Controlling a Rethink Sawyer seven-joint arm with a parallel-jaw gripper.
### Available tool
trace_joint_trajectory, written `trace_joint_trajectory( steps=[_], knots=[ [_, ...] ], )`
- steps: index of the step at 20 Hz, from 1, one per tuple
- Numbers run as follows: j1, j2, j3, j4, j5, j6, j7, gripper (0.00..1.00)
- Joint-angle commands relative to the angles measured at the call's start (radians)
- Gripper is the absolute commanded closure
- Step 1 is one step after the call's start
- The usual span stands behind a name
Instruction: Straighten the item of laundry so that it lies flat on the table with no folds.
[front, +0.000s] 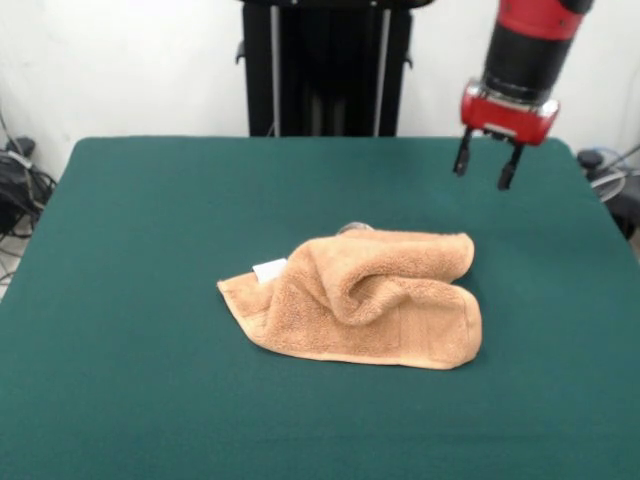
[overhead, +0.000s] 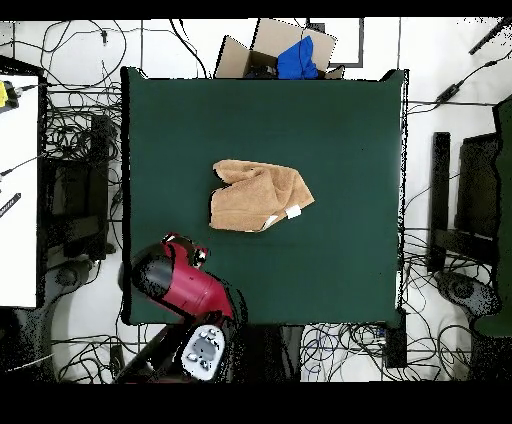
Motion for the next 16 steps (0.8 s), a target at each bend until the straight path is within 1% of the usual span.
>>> trace_joint_trajectory(
  steps=[1,3,4,5,6,9,13,15,16],
  knots=[
    [0.112,0.031,-0.177,-0.122,0.105,0.223,0.432,0.0],
    [0.112,0.041,-0.19,-0.153,0.088,0.26,0.45,0.0],
    [0.108,0.05,-0.203,-0.181,0.069,0.304,0.462,0.0],
    [0.104,0.054,-0.203,-0.195,0.057,0.316,0.463,0.0],
    [0.095,0.062,-0.209,-0.224,0.036,0.355,0.47,0.0],
    [0.067,0.078,-0.222,-0.298,-0.007,0.416,0.46,0.0],
    [0.017,0.111,-0.214,-0.395,-0.02,0.475,0.465,0.0],
    [0.016,0.146,-0.24,-0.463,-0.028,0.524,0.495,0.0],
    [0.02,0.169,-0.264,-0.511,-0.033,0.567,0.526,0.0]
  ],
)
